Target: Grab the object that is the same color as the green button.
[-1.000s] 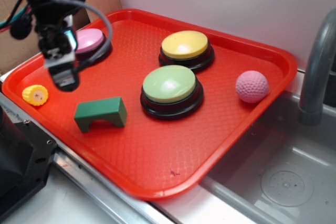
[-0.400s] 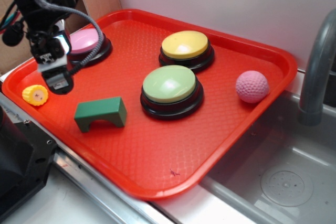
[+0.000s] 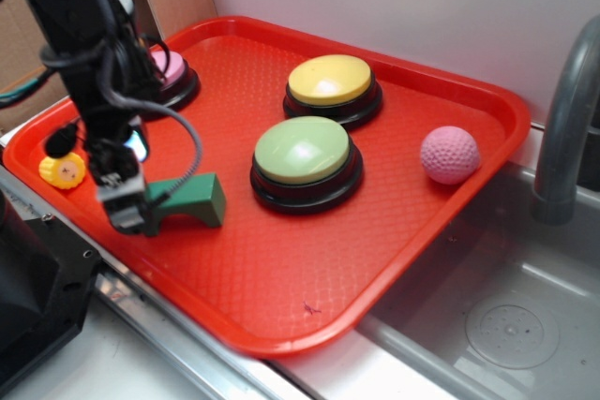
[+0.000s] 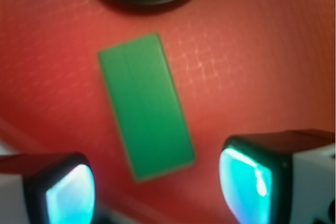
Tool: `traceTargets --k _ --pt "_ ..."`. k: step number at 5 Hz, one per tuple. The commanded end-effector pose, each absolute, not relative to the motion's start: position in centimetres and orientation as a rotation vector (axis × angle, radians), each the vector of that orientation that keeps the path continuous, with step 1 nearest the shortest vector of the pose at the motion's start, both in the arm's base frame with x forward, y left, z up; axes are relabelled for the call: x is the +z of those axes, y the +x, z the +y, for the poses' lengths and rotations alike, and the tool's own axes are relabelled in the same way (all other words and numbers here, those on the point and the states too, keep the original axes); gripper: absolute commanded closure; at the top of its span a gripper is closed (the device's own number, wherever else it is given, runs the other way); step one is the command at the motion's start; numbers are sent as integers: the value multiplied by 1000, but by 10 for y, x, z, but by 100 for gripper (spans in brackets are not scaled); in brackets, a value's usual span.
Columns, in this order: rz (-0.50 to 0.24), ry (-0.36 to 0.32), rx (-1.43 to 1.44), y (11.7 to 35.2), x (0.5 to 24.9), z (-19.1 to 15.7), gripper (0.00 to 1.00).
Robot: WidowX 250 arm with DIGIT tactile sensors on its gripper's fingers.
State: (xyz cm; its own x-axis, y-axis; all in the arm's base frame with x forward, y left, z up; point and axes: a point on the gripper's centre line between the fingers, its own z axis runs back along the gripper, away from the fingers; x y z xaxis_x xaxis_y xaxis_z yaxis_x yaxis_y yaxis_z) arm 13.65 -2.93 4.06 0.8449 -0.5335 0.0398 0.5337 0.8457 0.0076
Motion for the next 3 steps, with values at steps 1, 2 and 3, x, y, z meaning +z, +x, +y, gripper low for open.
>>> traceTargets --k 1,2,3 --pt "-39 31 -640 149 12 -39 85" --pt "-53 26 -611 151 24 -37 100" --pt "-47 9 -570 149 52 -29 100"
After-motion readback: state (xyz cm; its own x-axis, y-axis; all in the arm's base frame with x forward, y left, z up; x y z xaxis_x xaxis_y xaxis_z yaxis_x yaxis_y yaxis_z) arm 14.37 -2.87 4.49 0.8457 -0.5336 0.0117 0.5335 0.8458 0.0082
